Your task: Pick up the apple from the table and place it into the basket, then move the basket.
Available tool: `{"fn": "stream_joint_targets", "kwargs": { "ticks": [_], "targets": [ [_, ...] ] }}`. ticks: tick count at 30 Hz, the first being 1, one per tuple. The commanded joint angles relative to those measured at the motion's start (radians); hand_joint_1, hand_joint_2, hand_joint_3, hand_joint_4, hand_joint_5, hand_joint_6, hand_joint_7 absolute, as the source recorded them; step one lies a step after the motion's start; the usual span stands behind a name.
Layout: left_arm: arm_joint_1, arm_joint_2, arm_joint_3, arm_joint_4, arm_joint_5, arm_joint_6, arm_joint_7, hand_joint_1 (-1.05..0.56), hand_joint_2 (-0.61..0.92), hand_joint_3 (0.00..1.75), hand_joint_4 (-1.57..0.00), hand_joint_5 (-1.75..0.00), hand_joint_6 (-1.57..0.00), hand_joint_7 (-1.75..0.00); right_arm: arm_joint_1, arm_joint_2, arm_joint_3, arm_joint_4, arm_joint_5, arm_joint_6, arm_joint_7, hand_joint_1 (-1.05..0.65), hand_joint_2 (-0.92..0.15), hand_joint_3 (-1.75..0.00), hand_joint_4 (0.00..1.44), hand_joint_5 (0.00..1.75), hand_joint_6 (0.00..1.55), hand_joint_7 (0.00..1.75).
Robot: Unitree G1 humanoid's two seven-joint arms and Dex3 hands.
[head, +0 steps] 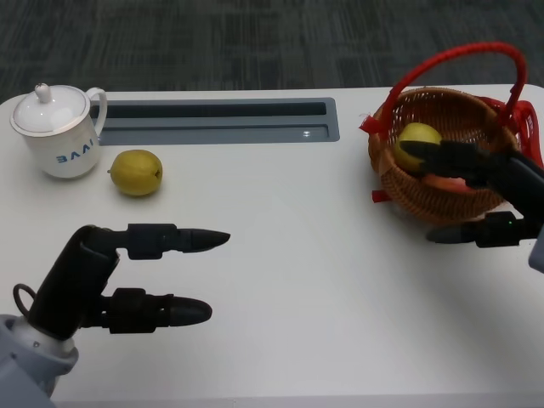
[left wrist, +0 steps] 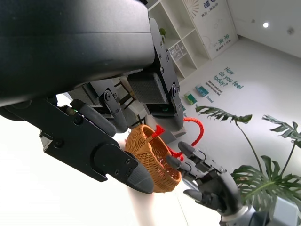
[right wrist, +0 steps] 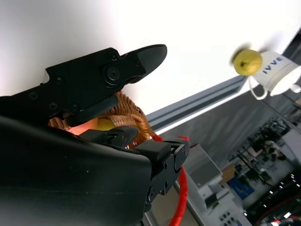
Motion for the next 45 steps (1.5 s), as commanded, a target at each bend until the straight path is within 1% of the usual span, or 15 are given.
{"fn": "stream_joint_targets", "kwargs": {
  "ticks": [1, 4, 8, 13, 17, 21, 26, 34, 39, 45],
  "targets": [
    [0.006, 0.020, 0.008, -0.010, -0.004, -0.001, 0.005, -0.43, 0.66, 0.00, -1.03, -0.01, -0.96, 0.00, 0.060, 0.002, -0.035, -0.046, 0.078, -0.070, 0.053, -0.54, -0.84, -0.01, 0.53, 0.03, 0.42, 0.03],
    [0.006, 0.026, 0.009, -0.014, -0.001, 0.002, 0.005, -0.44, 0.66, 0.00, -1.02, 0.00, -0.96, 0.00, 0.104, 0.023, -0.044, -0.077, 0.131, -0.116, 0.105, -0.51, -0.86, -0.01, 0.57, 0.03, 0.48, 0.03],
    [0.006, 0.029, 0.011, -0.019, -0.003, 0.000, 0.006, -0.45, 0.65, 0.00, -1.02, 0.00, -0.95, 0.00, 0.153, 0.052, -0.043, -0.123, 0.170, -0.152, 0.149, -0.51, -0.87, -0.01, 0.61, 0.03, 0.53, 0.03],
    [0.016, 0.032, 0.011, -0.035, -0.011, 0.007, 0.004, -0.45, 0.65, 0.00, -1.01, 0.00, -0.94, 0.00, 0.199, 0.111, -0.038, -0.164, 0.241, -0.140, 0.222, -0.50, -0.88, -0.01, 0.63, 0.01, 0.57, 0.02],
    [0.019, 0.029, 0.010, -0.040, -0.013, 0.009, 0.006, -0.45, 0.64, 0.00, -1.00, 0.00, -0.93, 0.00, 0.215, 0.155, -0.041, -0.166, 0.262, -0.145, 0.252, -0.50, -0.88, 0.00, 0.66, 0.01, 0.60, 0.02],
    [0.022, 0.028, 0.011, -0.041, -0.018, 0.000, 0.005, -0.45, 0.64, 0.00, -1.00, 0.00, -0.92, 0.00, 0.219, 0.187, -0.041, -0.155, 0.246, -0.174, 0.245, -0.49, -0.88, 0.00, 0.66, 0.01, 0.60, 0.01],
    [0.030, 0.027, 0.011, -0.056, -0.029, 0.006, 0.004, -0.44, 0.64, 0.00, -1.00, 0.00, -0.93, -0.01, 0.221, 0.205, -0.041, -0.148, 0.223, -0.184, 0.231, -0.49, -0.89, 0.00, 0.66, 0.00, 0.59, 0.00],
    [0.023, 0.027, 0.013, -0.039, -0.035, -0.010, 0.000, -0.44, 0.64, 0.00, -1.02, -0.01, -0.94, -0.01, 0.215, 0.220, -0.038, -0.137, 0.163, -0.198, 0.167, -0.48, -0.89, 0.00, 0.66, 0.00, 0.59, 0.00],
    [0.027, 0.028, 0.010, -0.048, -0.043, -0.002, -0.005, -0.43, 0.64, 0.00, -1.03, -0.01, -0.94, 0.00, 0.216, 0.230, -0.030, -0.145, 0.151, -0.196, 0.153, -0.47, -0.89, 0.00, 0.66, 0.00, 0.60, 0.00],
    [0.029, 0.027, 0.010, -0.044, -0.047, -0.008, -0.006, -0.42, 0.64, 0.00, -1.03, -0.01, -0.95, -0.01, 0.213, 0.239, -0.026, -0.143, 0.147, -0.219, 0.147, -0.46, -0.89, 0.00, 0.67, 0.01, 0.61, 0.00]
  ]
}}
